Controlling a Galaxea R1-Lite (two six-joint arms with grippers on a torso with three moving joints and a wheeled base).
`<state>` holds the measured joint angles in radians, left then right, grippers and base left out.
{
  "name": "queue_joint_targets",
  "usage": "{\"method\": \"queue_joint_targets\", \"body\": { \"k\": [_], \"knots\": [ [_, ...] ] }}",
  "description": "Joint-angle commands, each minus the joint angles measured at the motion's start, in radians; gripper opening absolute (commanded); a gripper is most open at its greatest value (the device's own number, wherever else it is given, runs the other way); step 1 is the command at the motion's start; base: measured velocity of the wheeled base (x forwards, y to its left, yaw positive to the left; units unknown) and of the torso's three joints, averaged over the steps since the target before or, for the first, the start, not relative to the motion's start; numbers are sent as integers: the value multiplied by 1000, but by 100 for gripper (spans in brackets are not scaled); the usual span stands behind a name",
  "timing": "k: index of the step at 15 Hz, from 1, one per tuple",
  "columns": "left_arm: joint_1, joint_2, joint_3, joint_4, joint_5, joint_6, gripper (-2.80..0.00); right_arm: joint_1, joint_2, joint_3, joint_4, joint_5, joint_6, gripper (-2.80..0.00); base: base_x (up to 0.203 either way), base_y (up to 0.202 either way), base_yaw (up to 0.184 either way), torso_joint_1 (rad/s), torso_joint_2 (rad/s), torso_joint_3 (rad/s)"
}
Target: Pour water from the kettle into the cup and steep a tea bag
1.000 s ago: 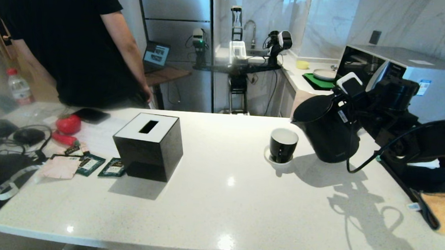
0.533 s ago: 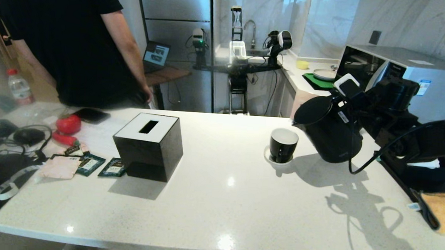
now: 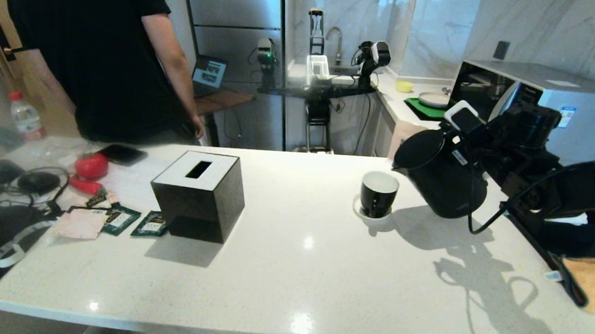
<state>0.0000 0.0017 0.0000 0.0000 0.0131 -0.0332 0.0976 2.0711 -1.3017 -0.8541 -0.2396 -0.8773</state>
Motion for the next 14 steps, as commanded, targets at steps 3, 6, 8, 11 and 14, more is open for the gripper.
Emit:
{"method": "queue_joint_targets", "body": {
  "k": [3,6,8,11,14],
  "knots": [
    [0,0,0,0,1,-1,-280,10,0,-1,-23,0,-48,-280,0,0,0,0,0,0],
    [0,1,0,0,1,-1,-280,14,1,2,-23,-1,-52,-280,0,0,0,0,0,0],
    [0,1,0,0,1,-1,-280,14,1,2,-23,-1,-69,-280,0,0,0,0,0,0],
    [0,0,0,0,1,-1,-280,14,1,9,-25,16,-103,-280,0,0,0,0,0,0],
    [0,1,0,0,1,-1,-280,14,8,0,-25,16,-106,-280,0,0,0,0,0,0]
  ]
}}
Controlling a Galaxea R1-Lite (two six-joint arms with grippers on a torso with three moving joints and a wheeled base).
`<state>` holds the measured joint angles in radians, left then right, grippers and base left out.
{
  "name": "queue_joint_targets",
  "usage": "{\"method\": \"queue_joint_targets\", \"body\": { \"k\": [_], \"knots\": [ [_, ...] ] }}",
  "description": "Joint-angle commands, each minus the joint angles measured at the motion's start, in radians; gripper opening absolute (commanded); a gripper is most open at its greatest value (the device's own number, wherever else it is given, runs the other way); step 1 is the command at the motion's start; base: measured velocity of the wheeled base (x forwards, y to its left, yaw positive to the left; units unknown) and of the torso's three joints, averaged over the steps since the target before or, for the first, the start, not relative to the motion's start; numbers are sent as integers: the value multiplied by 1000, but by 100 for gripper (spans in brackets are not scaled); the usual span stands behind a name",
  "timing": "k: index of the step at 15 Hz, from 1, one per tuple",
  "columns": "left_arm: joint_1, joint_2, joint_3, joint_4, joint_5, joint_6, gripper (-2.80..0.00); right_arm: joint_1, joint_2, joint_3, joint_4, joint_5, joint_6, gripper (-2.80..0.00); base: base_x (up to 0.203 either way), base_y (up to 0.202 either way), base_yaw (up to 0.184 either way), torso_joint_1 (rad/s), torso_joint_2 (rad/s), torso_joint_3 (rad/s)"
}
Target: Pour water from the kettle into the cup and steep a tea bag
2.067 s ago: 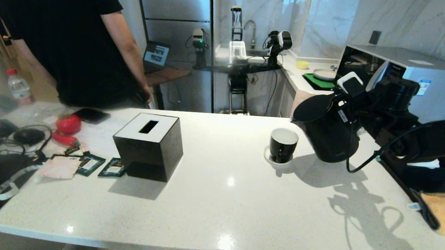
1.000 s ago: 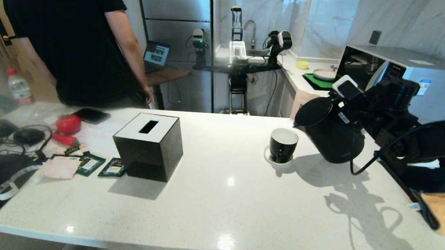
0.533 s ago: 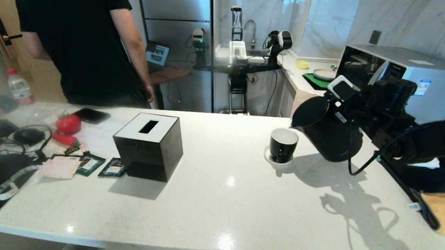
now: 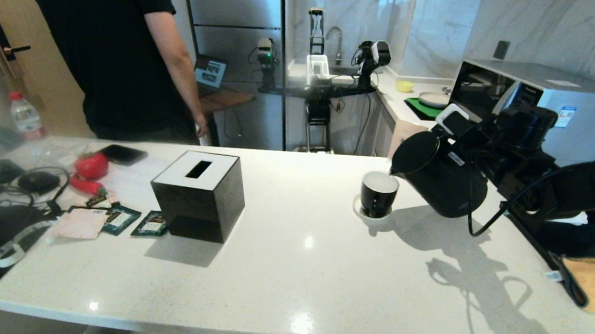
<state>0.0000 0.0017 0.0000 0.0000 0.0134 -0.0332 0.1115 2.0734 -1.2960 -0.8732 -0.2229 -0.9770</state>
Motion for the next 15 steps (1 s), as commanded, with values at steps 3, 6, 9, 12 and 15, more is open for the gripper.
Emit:
{"method": "queue_joint_targets", "body": {
  "k": [3,6,9,12,15],
  "knots": [
    [0,1,0,0,0,-1,-280,0,7,-2,-6,-1,-22,-280,0,0,0,0,0,0],
    [0,1,0,0,0,-1,-280,0,7,-2,-6,0,-42,-280,0,0,0,0,0,0],
    [0,0,0,0,0,-1,-280,0,7,0,-26,0,-57,-280,0,0,0,0,0,0],
    [0,1,0,0,0,-1,-280,0,7,-2,-26,0,-60,-280,0,0,0,0,0,0],
    [0,1,0,0,0,-1,-280,0,7,-9,-26,2,-61,-280,0,0,0,0,0,0]
  ]
}}
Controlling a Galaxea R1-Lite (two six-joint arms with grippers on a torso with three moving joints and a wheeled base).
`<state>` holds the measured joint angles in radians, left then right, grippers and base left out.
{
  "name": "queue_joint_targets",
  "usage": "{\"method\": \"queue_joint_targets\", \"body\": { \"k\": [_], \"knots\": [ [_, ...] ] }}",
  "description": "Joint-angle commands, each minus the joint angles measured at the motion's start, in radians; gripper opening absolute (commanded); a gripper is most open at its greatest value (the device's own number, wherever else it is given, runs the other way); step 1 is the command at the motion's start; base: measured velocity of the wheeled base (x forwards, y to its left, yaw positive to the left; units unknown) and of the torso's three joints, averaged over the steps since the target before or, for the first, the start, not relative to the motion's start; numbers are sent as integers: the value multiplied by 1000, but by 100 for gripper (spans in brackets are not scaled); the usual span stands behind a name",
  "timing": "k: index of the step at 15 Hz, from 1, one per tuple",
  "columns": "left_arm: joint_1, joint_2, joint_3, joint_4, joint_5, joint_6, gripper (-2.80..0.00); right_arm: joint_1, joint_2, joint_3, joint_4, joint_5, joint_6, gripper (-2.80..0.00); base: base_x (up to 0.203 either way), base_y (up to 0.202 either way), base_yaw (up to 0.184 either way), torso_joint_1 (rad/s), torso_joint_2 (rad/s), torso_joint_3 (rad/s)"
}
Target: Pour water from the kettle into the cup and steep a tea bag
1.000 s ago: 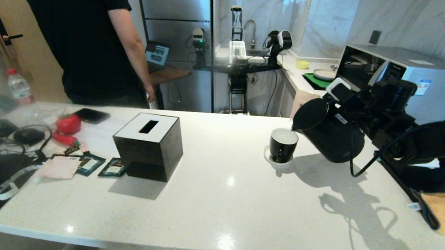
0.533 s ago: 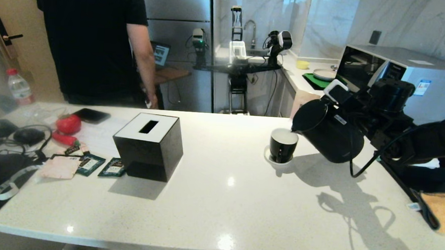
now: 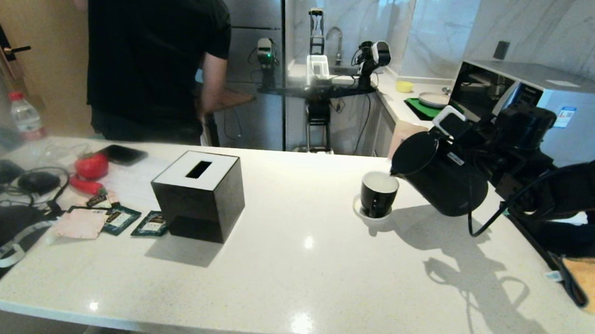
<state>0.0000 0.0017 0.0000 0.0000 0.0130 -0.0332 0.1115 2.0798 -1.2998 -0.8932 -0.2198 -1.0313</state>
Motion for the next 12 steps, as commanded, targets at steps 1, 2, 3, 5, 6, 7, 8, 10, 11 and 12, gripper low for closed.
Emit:
{"method": "queue_joint_targets", "body": {
  "k": [1,2,3,5,6,7,8,10,11,12],
  "knots": [
    [0,1,0,0,1,-1,-280,0,0,-7,-7,-1,-10,-280,0,0,0,0,0,0],
    [0,1,0,0,1,-1,-280,0,0,-9,-8,1,-23,-280,0,0,0,0,0,0],
    [0,1,0,0,1,-1,-280,0,-1,-10,-10,19,-33,-280,0,0,0,0,0,0],
    [0,1,0,0,1,-1,-280,0,-1,-9,-16,45,-47,-280,0,0,0,0,0,0],
    [0,1,0,0,1,-1,-280,0,-1,-9,-16,45,-52,-280,0,0,0,0,0,0],
    [0,1,0,0,1,-1,-280,0,-1,-9,-16,46,-55,-280,0,0,0,0,0,0],
    [0,1,0,0,1,-1,-280,0,-1,-9,-16,46,-56,-280,0,0,0,0,0,0],
    [0,1,0,0,1,-1,-280,0,-1,-9,-16,46,-64,-280,0,0,0,0,0,0],
    [0,1,0,0,1,-1,-280,0,-1,-9,-16,46,-76,-280,0,0,0,0,0,0],
    [0,1,0,0,1,-1,-280,0,-1,-9,-16,46,-76,-280,0,0,0,0,0,0]
  ]
}}
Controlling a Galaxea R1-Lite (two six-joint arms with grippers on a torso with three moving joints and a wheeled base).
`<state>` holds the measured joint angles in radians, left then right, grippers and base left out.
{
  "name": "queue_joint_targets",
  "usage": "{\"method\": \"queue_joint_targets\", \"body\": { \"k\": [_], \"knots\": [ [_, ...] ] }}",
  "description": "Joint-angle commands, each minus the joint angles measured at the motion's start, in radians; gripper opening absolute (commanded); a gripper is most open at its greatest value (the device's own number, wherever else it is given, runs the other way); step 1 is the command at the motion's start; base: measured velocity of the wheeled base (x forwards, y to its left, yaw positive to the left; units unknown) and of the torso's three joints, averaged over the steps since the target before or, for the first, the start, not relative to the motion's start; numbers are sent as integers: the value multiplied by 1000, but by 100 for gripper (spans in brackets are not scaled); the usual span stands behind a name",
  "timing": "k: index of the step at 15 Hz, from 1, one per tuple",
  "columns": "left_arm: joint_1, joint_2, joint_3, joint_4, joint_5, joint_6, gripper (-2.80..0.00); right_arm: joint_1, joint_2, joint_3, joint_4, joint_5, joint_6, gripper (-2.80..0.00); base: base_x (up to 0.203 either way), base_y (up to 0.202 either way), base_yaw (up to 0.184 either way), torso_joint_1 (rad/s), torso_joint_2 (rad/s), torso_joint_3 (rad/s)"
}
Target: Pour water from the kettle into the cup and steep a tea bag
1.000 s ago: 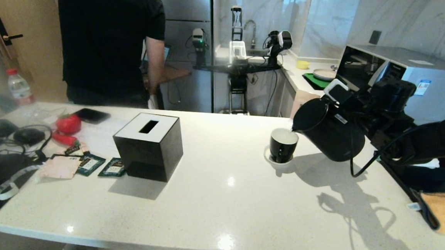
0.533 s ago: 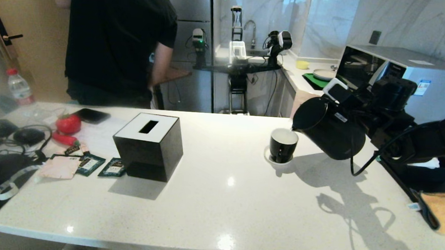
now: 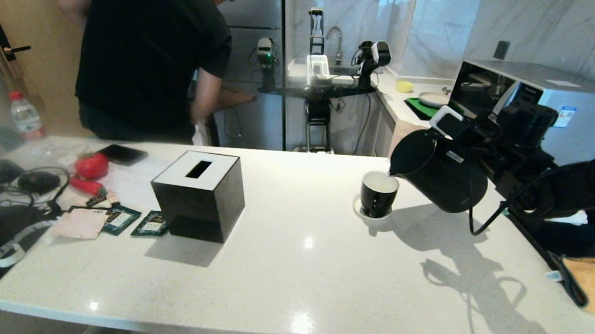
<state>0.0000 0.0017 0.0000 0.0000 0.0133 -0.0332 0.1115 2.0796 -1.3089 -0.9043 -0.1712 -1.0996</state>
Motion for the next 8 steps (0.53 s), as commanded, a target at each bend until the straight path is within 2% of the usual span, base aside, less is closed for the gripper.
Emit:
{"method": "queue_joint_targets", "body": {
  "k": [1,8],
  "knots": [
    [0,0,0,0,0,-1,-280,0,-1,0,-5,-2,-8,-280,0,0,0,0,0,0],
    [0,0,0,0,0,-2,-280,-1,-3,-1,-5,-3,-11,-280,0,0,0,0,0,0]
  ]
}}
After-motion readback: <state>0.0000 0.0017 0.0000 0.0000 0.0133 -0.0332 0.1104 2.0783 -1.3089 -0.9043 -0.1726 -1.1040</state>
